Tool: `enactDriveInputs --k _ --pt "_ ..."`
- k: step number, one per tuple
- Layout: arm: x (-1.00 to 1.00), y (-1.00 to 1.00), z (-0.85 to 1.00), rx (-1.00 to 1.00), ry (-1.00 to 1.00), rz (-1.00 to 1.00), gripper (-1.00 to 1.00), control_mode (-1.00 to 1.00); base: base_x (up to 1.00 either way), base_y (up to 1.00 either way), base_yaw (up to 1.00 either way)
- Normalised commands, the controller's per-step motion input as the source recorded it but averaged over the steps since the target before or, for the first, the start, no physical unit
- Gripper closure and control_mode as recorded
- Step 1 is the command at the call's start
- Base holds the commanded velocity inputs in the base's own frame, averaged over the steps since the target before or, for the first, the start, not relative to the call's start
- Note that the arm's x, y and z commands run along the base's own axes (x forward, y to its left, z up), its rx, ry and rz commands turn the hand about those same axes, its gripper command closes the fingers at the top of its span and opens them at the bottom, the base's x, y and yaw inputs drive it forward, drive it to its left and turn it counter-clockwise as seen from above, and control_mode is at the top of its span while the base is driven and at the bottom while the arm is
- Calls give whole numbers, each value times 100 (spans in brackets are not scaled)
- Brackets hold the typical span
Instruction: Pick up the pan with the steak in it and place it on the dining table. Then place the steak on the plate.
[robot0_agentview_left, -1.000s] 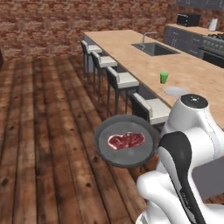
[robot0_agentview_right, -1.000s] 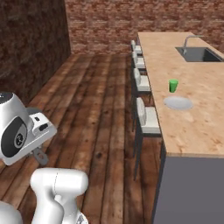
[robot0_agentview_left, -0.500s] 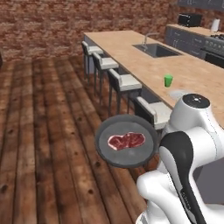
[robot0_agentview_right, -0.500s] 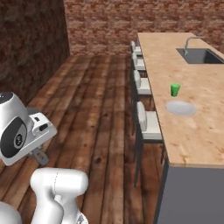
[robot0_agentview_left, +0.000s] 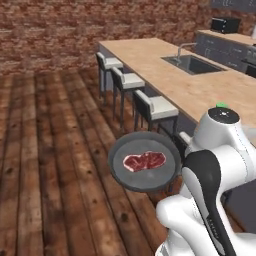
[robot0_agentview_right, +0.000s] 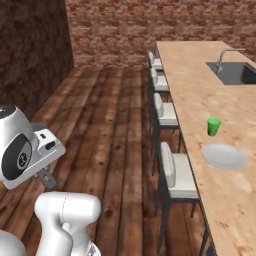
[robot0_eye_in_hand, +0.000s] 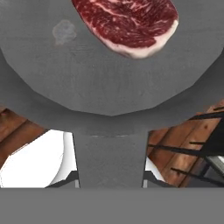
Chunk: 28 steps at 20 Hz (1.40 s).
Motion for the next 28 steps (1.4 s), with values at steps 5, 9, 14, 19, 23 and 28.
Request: enactDriveInputs --k 5,9,14,19,23,28 --pt "0 0 0 0 0 0 100 100 100 47 -5" --pt "0 0 0 0 0 0 100 100 65 23 -5" --pt "0 0 0 0 0 0 100 100 31 0 -16" --pt "0 0 0 0 0 0 100 100 1 -13 -45" --pt "0 0 0 0 0 0 100 100 3 -4 -47" --pt "0 0 0 0 0 0 100 100 2 -5 -47"
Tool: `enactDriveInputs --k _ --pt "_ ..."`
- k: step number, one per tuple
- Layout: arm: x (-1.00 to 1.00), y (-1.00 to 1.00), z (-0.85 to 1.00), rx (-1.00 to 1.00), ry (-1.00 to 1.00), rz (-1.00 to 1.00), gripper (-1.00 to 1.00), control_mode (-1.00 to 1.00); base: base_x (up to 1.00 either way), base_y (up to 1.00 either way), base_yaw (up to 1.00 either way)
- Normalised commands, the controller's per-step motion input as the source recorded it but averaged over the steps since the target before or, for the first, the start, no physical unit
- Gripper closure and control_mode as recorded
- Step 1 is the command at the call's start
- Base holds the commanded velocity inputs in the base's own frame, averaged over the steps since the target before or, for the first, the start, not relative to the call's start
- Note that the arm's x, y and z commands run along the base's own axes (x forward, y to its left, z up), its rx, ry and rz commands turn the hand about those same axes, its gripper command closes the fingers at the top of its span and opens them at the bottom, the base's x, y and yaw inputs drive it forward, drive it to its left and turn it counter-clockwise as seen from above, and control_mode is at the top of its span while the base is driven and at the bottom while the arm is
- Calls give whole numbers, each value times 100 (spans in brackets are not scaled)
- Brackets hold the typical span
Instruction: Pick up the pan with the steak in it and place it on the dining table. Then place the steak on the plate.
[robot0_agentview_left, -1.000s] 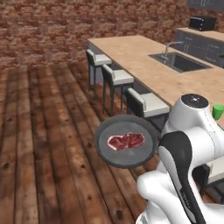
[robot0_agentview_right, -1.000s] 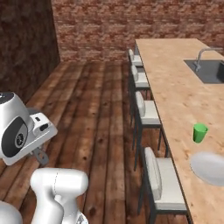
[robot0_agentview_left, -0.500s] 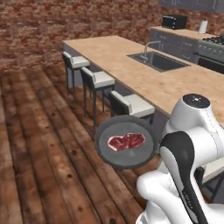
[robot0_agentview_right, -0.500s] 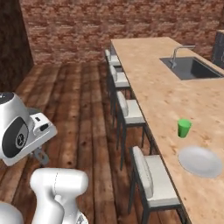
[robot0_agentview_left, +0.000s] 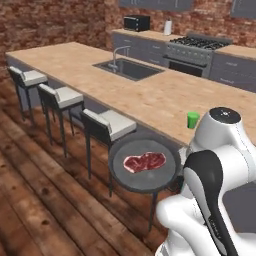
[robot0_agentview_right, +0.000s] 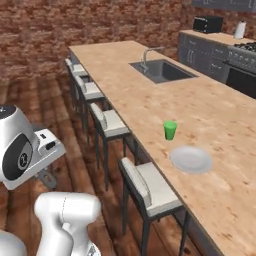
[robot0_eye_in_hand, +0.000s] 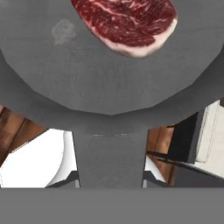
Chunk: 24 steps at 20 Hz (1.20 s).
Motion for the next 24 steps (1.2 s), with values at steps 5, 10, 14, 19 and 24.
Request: enactDriveInputs --k 5,10,14,19,24 --pt "0 0 0 0 0 0 100 100 4 -4 -48" --pt "0 0 0 0 0 0 100 100 5 -7 -48" --pt "0 0 0 0 0 0 100 100 6 -12 -47" --pt "0 0 0 0 0 0 100 100 7 -9 -47" --pt "0 0 0 0 0 0 100 100 7 -8 -46"
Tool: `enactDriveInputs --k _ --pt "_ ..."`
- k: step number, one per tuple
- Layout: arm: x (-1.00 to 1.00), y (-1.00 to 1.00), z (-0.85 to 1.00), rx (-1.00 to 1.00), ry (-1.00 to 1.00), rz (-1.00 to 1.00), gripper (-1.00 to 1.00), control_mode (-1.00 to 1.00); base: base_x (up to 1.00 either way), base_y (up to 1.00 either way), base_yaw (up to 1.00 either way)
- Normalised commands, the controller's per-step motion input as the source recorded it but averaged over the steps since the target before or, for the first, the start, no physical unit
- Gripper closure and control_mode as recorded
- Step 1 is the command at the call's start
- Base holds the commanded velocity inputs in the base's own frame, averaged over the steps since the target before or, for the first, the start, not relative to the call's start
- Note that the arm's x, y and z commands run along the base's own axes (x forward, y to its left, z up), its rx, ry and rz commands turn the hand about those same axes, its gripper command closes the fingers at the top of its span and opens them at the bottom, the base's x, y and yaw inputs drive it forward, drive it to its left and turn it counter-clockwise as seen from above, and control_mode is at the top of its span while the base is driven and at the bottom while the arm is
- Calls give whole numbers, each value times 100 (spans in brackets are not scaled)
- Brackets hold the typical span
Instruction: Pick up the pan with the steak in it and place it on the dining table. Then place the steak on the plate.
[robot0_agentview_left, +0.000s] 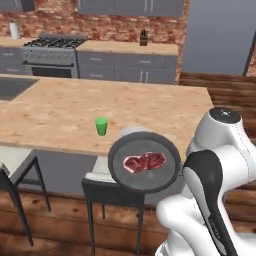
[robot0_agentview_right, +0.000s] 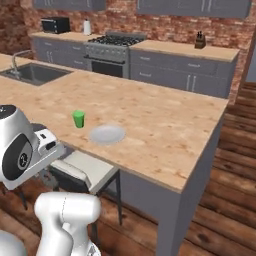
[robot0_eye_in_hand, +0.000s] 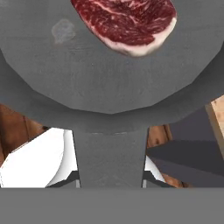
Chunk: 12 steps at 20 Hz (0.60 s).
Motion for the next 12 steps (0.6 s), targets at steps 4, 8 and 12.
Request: enactDriveInputs --k 4,8,12 --pt "0 0 0 0 0 0 100 100 7 -3 -45" --pt "0 0 0 0 0 0 100 100 13 -13 -40" --pt "0 0 0 0 0 0 100 100 12 -28 -34"
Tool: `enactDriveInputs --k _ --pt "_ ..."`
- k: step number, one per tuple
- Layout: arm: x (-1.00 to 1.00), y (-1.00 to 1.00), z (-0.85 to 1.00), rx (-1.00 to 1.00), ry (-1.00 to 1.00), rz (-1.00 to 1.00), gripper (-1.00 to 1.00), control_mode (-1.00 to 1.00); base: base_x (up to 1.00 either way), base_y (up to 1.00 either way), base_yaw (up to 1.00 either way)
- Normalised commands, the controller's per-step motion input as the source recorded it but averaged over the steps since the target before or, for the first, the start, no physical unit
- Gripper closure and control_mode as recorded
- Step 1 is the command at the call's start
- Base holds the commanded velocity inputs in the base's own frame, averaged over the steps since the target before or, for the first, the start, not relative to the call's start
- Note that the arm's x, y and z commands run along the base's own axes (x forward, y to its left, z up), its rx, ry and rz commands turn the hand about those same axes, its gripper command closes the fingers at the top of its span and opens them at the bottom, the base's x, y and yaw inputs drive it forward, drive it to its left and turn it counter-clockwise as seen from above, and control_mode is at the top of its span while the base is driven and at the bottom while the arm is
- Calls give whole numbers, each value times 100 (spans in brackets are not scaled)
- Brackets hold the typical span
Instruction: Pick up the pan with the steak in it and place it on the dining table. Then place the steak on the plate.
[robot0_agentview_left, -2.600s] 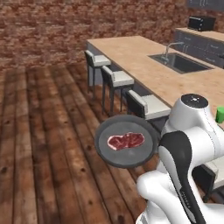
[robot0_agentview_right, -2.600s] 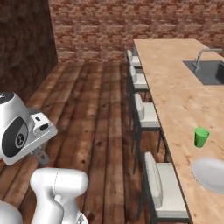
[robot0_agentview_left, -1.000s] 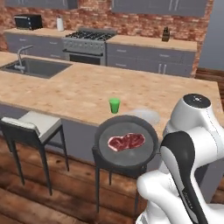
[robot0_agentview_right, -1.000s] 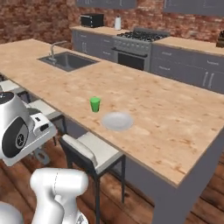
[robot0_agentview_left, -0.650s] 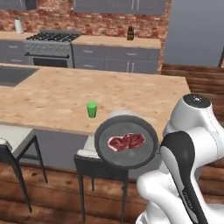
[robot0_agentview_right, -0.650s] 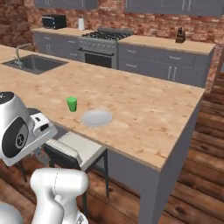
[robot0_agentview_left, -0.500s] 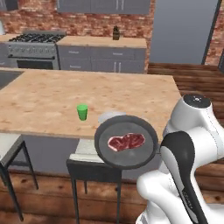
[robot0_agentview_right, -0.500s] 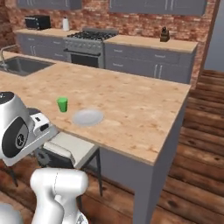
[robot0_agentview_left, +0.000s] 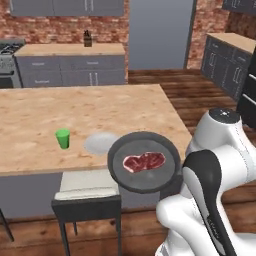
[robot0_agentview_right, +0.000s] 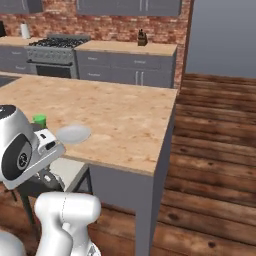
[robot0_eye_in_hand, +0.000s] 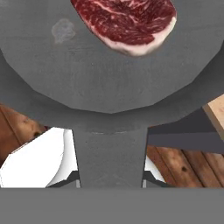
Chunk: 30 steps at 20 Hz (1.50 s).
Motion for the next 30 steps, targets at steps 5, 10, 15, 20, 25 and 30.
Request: enactDriveInputs --k 5,10,15,20,25,30 --pt "0 0 0 0 0 0 100 100 1 -38 -32" --pt "0 0 0 0 0 0 100 100 0 -41 -31" --pt "0 0 0 0 0 0 100 100 0 -44 -29" --pt "0 0 0 0 0 0 100 100 0 -44 -28" --pt "0 0 0 0 0 0 100 100 -2 -22 -12" --pt "0 0 0 0 0 0 100 100 -1 25 -2"
